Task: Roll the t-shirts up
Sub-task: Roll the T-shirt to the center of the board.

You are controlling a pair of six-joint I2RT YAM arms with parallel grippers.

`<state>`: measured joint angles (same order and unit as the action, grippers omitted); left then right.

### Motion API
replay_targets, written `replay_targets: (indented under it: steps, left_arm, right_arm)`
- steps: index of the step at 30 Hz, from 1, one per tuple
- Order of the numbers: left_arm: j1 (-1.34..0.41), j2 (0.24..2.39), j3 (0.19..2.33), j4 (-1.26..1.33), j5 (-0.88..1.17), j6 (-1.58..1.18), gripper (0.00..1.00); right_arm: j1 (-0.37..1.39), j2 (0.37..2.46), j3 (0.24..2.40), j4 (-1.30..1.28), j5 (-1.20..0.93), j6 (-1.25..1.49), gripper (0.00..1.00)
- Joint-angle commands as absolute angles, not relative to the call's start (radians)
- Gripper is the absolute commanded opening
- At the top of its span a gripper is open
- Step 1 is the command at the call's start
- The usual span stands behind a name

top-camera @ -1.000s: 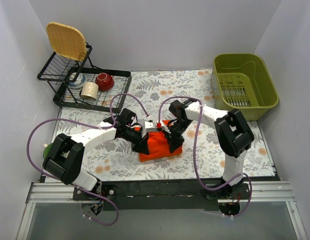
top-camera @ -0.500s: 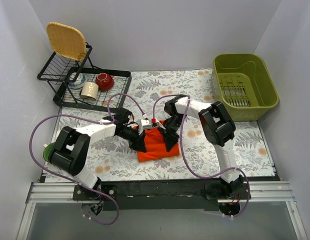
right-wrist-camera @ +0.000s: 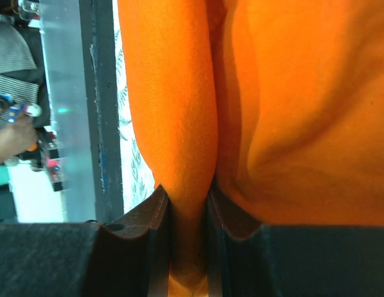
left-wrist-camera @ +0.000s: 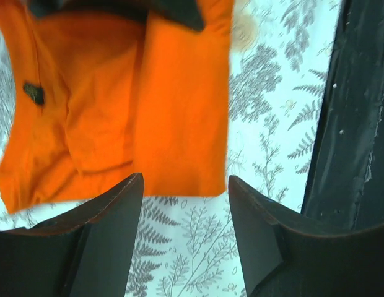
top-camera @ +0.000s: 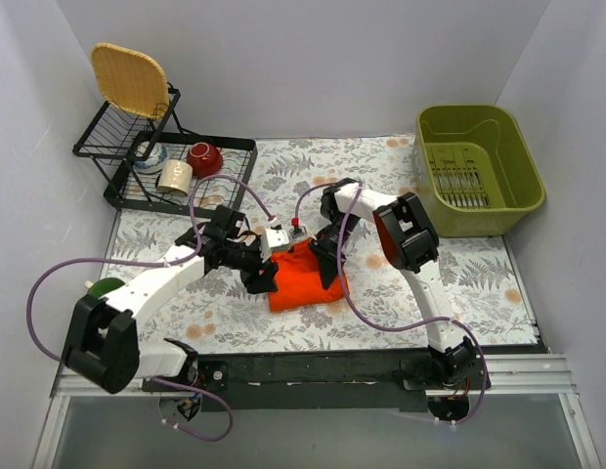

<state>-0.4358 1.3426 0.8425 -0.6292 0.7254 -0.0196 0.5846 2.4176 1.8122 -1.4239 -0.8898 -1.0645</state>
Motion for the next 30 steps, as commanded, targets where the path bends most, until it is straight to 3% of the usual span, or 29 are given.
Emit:
replay_targets:
  steps: [1, 7, 20, 23, 24, 27, 28, 29, 30]
  left_arm:
    - [-0.541, 1.235, 0.781, -0.549, 0.677, -0.049, 0.57]
    - [-0.689, 1.181, 0.648, -0.373, 0.546, -0.081, 0.59]
    - [-0.73, 1.301, 0.532, -0.176, 0.414, -0.015, 0.6]
    - [-0.75, 1.325, 0.512, -0.198, 0.393, 0.043, 0.47]
    - [-0.753, 1.33, 0.509, -0.21, 0.391, 0.054, 0.29]
    - [-0.761, 1.356, 0.531, -0.299, 0.417, 0.094, 0.0]
    - [-0.761, 1.362, 0.541, -0.326, 0.431, 0.106, 0.0]
    - [-0.759, 1.365, 0.551, -0.38, 0.448, 0.112, 0.0]
    - [-0.761, 1.362, 0.566, -0.403, 0.475, 0.113, 0.0]
  right_arm:
    - [0.589, 2.486, 1.864, -1.307, -0.782, -1.048, 0.17]
    - [0.591, 2.542, 1.905, -1.305, -0.741, -1.028, 0.17]
    - [0.591, 2.549, 1.908, -1.307, -0.744, -1.051, 0.18]
    - [0.591, 2.549, 1.905, -1.305, -0.749, -1.054, 0.19]
    - [0.591, 2.548, 1.905, -1.304, -0.749, -1.055, 0.2]
    - [0.577, 2.511, 1.894, -1.293, -0.759, -1.049, 0.28]
    - [0.556, 2.479, 1.901, -1.301, -0.77, -1.036, 0.47]
    - [0.545, 2.456, 1.907, -1.302, -0.781, -1.029, 0.76]
    - [0.531, 2.429, 1.907, -1.301, -0.794, -1.028, 0.98]
